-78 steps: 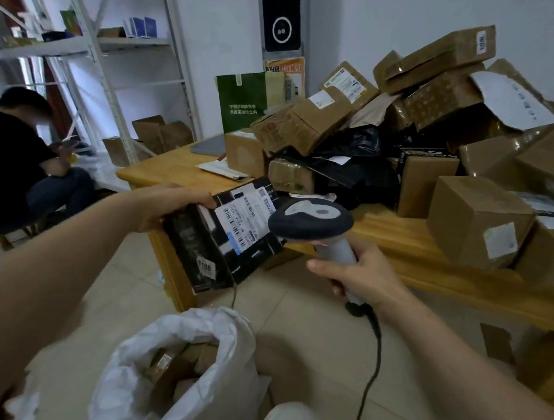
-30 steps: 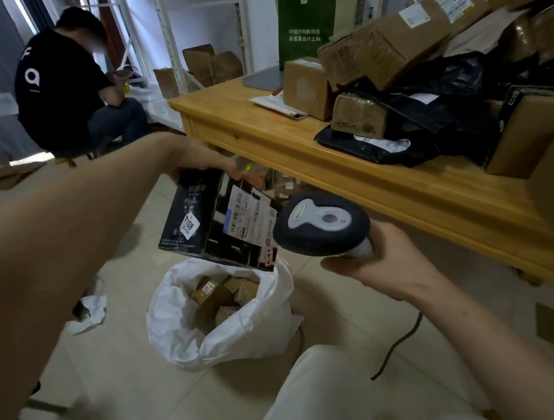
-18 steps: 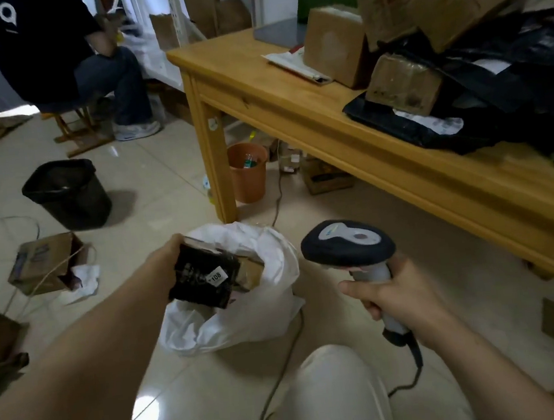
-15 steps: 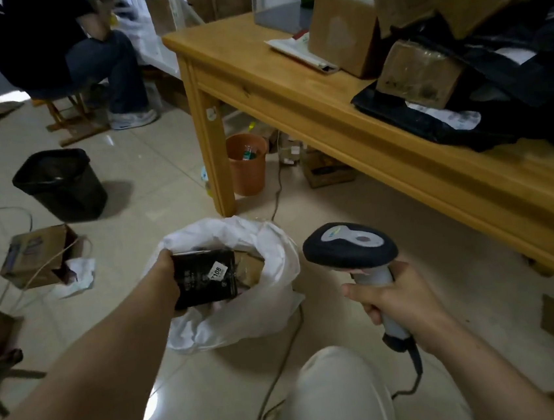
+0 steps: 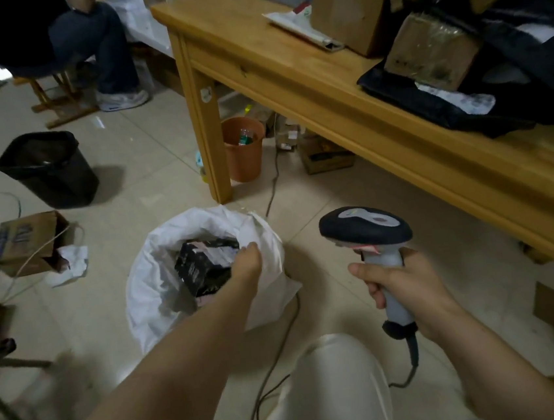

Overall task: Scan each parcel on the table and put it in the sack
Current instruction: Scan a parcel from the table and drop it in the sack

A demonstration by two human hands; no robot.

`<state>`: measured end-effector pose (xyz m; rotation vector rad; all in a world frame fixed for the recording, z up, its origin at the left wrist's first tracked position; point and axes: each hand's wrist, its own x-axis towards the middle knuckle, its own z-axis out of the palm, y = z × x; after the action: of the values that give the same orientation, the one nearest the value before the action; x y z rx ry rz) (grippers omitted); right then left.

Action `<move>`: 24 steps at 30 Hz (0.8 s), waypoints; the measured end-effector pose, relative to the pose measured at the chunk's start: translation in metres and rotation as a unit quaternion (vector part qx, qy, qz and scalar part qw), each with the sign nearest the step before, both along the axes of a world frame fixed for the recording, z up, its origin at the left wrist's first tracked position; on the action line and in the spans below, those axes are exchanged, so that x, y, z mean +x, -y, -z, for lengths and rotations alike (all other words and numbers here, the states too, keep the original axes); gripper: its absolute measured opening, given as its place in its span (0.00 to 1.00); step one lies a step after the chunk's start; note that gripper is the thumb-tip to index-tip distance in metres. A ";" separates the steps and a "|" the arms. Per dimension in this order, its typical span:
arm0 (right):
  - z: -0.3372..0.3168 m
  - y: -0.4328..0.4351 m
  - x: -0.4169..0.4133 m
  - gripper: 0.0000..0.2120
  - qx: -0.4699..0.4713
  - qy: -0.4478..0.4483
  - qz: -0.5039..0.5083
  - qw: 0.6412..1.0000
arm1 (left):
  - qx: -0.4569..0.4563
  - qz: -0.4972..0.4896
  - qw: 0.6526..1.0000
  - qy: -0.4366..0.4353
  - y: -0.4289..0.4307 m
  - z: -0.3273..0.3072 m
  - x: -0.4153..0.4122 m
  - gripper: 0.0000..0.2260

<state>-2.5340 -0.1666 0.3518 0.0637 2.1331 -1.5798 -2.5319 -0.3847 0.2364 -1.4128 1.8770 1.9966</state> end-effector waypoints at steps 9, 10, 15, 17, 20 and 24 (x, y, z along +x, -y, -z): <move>-0.062 -0.064 0.028 0.07 -0.104 -0.086 0.125 0.983 | -0.279 0.181 0.905 -0.267 -0.137 -0.107 -0.031 0.21; -0.070 -0.074 0.032 0.07 -0.112 -0.105 0.137 0.979 | -0.295 0.192 0.888 -0.296 -0.151 -0.117 -0.034 0.21; -0.107 -0.122 0.053 0.08 -0.152 -0.177 0.221 0.947 | -0.326 0.219 0.823 -0.410 -0.222 -0.172 -0.040 0.18; -0.120 -0.145 0.062 0.07 -0.163 -0.192 0.261 0.932 | -0.323 0.250 0.802 -0.435 -0.253 -0.195 -0.040 0.19; -0.132 -0.178 0.073 0.08 -0.176 -0.214 0.312 0.909 | -0.300 0.318 0.795 -0.420 -0.296 -0.222 -0.047 0.24; -0.138 -0.212 0.082 0.07 -0.180 -0.228 0.377 0.879 | -0.296 0.374 0.787 -0.391 -0.344 -0.245 -0.053 0.32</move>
<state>-2.4516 0.0458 0.4899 0.4977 2.2371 -2.6498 -2.5848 -0.0402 0.4818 0.3763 2.8827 1.6826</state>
